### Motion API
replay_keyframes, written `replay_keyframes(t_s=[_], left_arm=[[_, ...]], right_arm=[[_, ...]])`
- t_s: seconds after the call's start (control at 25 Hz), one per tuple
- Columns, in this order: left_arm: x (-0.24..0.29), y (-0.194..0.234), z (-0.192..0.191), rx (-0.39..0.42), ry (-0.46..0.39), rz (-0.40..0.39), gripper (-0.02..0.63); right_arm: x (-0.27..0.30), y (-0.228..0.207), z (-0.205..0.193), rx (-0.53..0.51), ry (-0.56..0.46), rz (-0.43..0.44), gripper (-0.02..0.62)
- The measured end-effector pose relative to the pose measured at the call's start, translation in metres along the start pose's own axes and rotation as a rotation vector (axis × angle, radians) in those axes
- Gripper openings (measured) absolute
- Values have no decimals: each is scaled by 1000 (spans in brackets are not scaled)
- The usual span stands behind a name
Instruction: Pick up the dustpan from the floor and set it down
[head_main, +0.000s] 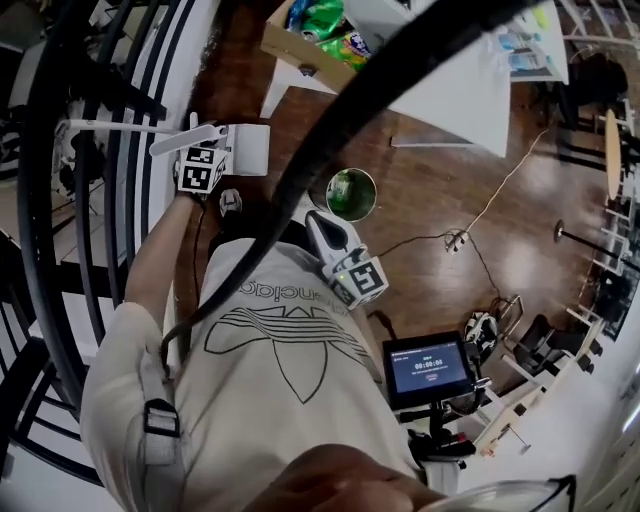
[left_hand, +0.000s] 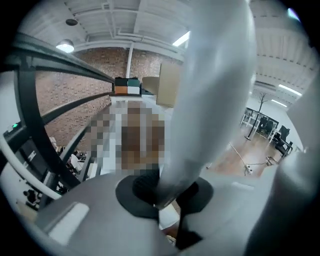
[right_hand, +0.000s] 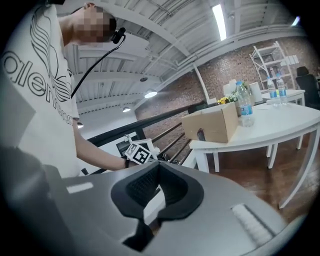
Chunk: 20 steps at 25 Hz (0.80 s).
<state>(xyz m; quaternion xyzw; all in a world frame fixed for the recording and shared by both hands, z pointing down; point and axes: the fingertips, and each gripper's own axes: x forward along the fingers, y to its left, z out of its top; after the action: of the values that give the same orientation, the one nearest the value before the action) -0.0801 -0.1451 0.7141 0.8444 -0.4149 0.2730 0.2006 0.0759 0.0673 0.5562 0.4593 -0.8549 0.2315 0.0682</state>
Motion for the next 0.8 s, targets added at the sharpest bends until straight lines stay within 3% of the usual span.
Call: replay_keyframes(t_s=[0.24, 0.44, 0.6, 0.8], left_arm=[[-78, -19, 67, -21, -60, 41, 60], [-116, -35, 108, 14, -123, 52, 57], [-132, -45, 129, 20, -151, 71, 60], [-135, -52, 130, 45, -138, 61, 58]], right_arm=[[16, -11, 31, 28, -92, 96, 2], [38, -6, 45, 19, -125, 193, 2], [45, 1, 49, 11, -128, 257, 2], [46, 1, 49, 23, -123, 276, 2]])
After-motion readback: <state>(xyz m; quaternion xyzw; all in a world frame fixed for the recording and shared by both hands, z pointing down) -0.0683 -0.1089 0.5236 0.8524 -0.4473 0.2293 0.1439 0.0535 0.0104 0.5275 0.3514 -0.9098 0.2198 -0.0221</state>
